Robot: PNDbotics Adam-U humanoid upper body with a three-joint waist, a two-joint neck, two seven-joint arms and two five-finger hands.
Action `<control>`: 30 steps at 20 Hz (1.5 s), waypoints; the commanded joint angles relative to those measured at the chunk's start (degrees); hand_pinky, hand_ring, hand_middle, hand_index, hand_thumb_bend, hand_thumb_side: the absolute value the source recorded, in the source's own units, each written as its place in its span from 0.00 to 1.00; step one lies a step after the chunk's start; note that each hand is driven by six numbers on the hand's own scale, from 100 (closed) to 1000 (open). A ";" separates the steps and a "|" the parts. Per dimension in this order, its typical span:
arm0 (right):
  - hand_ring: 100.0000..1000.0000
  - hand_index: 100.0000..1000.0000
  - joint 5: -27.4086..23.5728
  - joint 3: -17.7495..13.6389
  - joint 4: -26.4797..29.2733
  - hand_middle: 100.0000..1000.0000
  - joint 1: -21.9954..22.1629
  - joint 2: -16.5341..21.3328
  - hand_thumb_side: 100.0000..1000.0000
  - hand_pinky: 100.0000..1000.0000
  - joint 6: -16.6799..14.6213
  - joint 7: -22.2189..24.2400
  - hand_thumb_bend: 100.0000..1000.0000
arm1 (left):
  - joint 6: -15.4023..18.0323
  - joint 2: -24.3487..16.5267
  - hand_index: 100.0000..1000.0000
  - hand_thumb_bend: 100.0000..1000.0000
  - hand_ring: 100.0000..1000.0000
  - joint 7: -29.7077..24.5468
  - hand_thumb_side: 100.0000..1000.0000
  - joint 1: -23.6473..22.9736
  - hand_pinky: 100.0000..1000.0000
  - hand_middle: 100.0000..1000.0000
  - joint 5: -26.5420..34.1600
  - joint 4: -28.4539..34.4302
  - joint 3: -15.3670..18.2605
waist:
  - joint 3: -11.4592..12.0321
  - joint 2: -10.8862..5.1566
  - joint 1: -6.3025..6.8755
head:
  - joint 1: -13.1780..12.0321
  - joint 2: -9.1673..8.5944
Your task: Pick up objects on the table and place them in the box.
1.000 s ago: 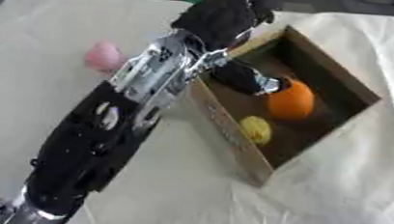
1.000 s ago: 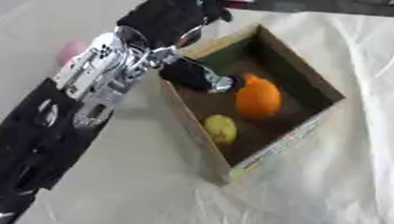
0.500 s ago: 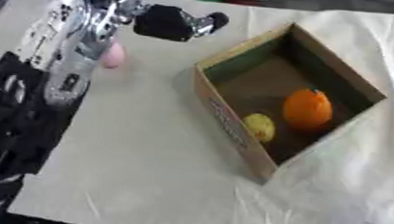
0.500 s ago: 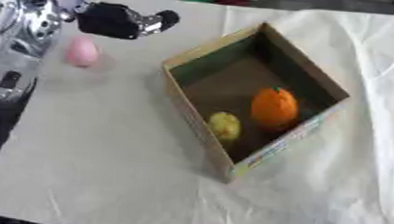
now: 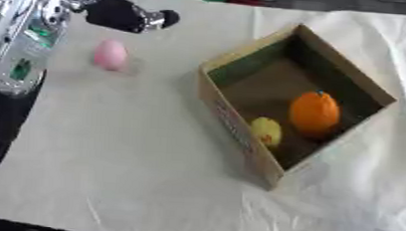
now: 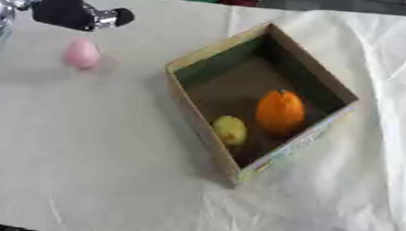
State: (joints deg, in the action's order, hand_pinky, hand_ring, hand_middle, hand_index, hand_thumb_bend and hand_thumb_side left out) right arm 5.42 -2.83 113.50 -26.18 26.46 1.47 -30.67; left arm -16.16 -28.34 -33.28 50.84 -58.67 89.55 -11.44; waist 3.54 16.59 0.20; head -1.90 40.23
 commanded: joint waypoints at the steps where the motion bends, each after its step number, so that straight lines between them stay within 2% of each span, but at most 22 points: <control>1: 0.55 0.61 0.39 -0.64 1.09 0.41 -0.37 1.61 0.33 0.71 0.06 -0.19 0.00 | -0.68 -2.10 0.89 0.57 0.79 0.05 0.83 0.59 0.52 0.77 -1.02 -4.07 1.48 | -0.10 -1.15 -0.13 | -0.08 -0.65; 8: 0.55 0.61 0.39 -0.71 1.09 0.41 -0.31 1.54 0.32 0.71 0.14 -0.23 0.00 | -0.68 -1.75 0.90 0.54 0.79 -0.33 0.82 0.27 0.53 0.77 -2.02 -11.37 2.25 | -0.30 -0.96 -0.41 | -0.11 -1.15; 18: 0.55 0.61 0.31 -0.87 1.09 0.41 -0.12 1.35 0.32 0.72 0.23 -0.36 0.00 | -0.97 -0.99 0.89 0.54 0.77 -0.56 0.79 -0.02 0.51 0.73 -1.88 -18.03 2.57 | -0.63 -0.68 -0.67 | -0.44 -1.73; 20: 0.55 0.61 0.28 -0.85 1.09 0.41 -0.15 1.32 0.32 0.72 0.20 -0.36 0.00 | -0.91 -1.02 0.89 0.54 0.77 -0.59 0.76 -0.06 0.51 0.74 -2.93 -18.69 2.41 | -0.72 -0.62 -0.67 | -0.60 -1.77; 23: 0.55 0.61 0.24 -0.88 1.09 0.41 -0.13 1.30 0.32 0.72 0.17 -0.38 0.00 | -0.76 -0.98 0.89 0.46 0.77 -0.76 0.63 -0.12 0.51 0.74 -4.45 -19.49 2.44 | -0.86 -0.55 -0.70 | -0.75 -1.86; 26: 0.55 0.61 0.20 -0.87 1.09 0.41 -0.13 1.26 0.32 0.72 0.17 -0.36 0.00 | -0.77 -0.83 0.88 0.41 0.77 -0.80 0.58 -0.21 0.51 0.73 -5.16 -20.27 2.59 | -0.94 -0.49 -0.75 | -0.86 -1.98; 27: 0.55 0.61 0.19 -0.87 1.09 0.41 -0.13 1.24 0.32 0.72 0.17 -0.36 0.00 | -0.79 -0.77 0.88 0.38 0.77 -0.76 0.53 -0.22 0.50 0.73 -5.26 -20.49 2.64 | -0.96 -0.47 -0.76 | -0.88 -2.01; 30: 0.55 0.61 0.18 -0.92 1.09 0.41 -0.11 1.20 0.33 0.72 0.16 -0.40 0.00 | -1.14 -0.41 0.88 0.33 0.75 -0.50 0.49 -0.36 0.48 0.72 -4.80 -21.63 2.99 | -1.14 -0.37 -0.85 | -0.97 -2.16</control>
State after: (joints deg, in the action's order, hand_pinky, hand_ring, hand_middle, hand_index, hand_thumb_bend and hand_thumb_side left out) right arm 5.43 -3.17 113.50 -25.72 26.46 1.66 -30.89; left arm -17.07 -28.08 -33.87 49.81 -63.32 67.71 -9.28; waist 2.42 17.19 -0.68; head -2.69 38.71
